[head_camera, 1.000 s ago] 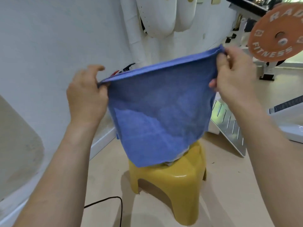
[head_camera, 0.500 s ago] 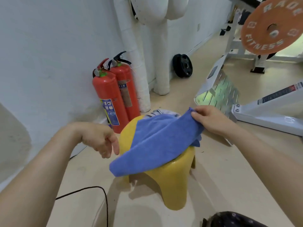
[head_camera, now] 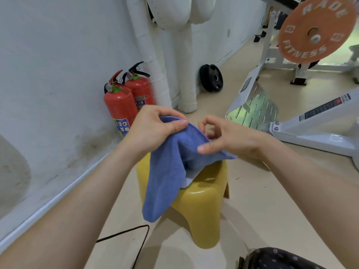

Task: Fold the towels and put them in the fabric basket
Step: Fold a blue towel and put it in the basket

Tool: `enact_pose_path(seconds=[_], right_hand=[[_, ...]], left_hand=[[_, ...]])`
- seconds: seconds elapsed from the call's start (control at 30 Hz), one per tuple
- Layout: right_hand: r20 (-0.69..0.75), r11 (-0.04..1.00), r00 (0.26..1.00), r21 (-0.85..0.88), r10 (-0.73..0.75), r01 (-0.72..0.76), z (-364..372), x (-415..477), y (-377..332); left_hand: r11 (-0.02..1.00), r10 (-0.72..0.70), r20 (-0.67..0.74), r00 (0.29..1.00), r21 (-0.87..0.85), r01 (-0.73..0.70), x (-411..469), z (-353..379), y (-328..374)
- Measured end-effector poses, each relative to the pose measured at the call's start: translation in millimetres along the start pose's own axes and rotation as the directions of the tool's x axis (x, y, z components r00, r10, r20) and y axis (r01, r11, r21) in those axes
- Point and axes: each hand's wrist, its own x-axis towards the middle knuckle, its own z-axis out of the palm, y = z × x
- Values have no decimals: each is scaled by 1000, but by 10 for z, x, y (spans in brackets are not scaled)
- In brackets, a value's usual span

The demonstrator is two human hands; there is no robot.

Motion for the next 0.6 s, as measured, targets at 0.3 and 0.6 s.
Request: enact_pose_path(seconds=[0.3,0.6], right_hand=[[36,965,990,232,-137,125,-342,-230,-305],[-237,967,966,-207,99,-150,-113,50,457]], left_hand=[[880,-62,-139,988,-475,-11,91,-614,202],[973,-205,-322,924,41,229,154,-230,-916]])
